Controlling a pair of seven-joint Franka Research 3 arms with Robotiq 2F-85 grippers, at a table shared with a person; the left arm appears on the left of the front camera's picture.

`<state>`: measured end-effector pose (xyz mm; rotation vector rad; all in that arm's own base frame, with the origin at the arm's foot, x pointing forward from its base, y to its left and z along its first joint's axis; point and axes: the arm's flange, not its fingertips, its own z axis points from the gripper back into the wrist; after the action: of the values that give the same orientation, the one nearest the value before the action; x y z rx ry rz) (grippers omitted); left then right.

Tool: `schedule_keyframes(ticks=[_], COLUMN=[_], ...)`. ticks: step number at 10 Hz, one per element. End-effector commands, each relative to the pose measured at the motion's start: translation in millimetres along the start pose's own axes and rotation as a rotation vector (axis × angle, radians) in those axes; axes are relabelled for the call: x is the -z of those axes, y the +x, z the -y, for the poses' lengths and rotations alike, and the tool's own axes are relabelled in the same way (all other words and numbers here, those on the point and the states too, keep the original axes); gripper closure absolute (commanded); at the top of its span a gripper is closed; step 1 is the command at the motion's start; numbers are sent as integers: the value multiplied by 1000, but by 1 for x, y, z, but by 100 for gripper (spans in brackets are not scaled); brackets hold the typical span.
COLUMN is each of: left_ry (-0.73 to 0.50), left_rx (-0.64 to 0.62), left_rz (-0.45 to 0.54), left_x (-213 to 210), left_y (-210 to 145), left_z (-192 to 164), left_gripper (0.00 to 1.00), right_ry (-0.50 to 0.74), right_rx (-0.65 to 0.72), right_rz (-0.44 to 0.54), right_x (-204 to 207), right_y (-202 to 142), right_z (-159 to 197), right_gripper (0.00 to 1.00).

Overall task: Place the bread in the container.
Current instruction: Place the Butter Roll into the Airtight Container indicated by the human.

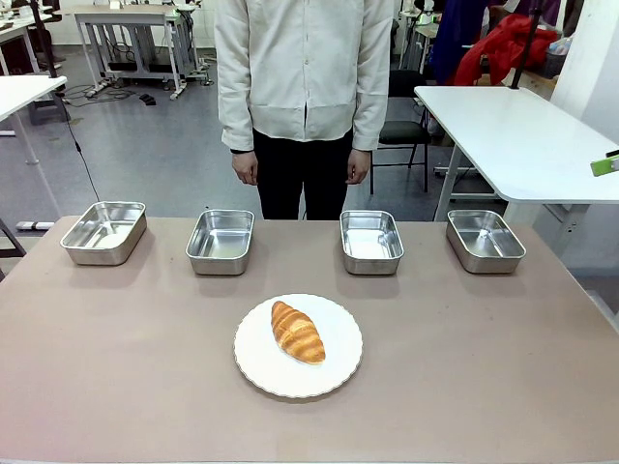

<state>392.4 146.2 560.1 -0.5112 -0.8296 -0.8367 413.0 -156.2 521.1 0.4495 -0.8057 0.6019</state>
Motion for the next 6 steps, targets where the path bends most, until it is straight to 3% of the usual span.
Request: schedule_keyframes(ticks=[1,6], left_ry=[-5,-5], left_rx=[8,8], left_rz=[15,15], left_x=[0,0], left_y=[1,1], left_z=[1,1], left_gripper=[0,0], right_ry=[5,5], right_rx=[-11,-11], right_rz=[22,22], right_x=[1,1], right_y=[2,2], right_z=[1,1], right_gripper=[0,0])
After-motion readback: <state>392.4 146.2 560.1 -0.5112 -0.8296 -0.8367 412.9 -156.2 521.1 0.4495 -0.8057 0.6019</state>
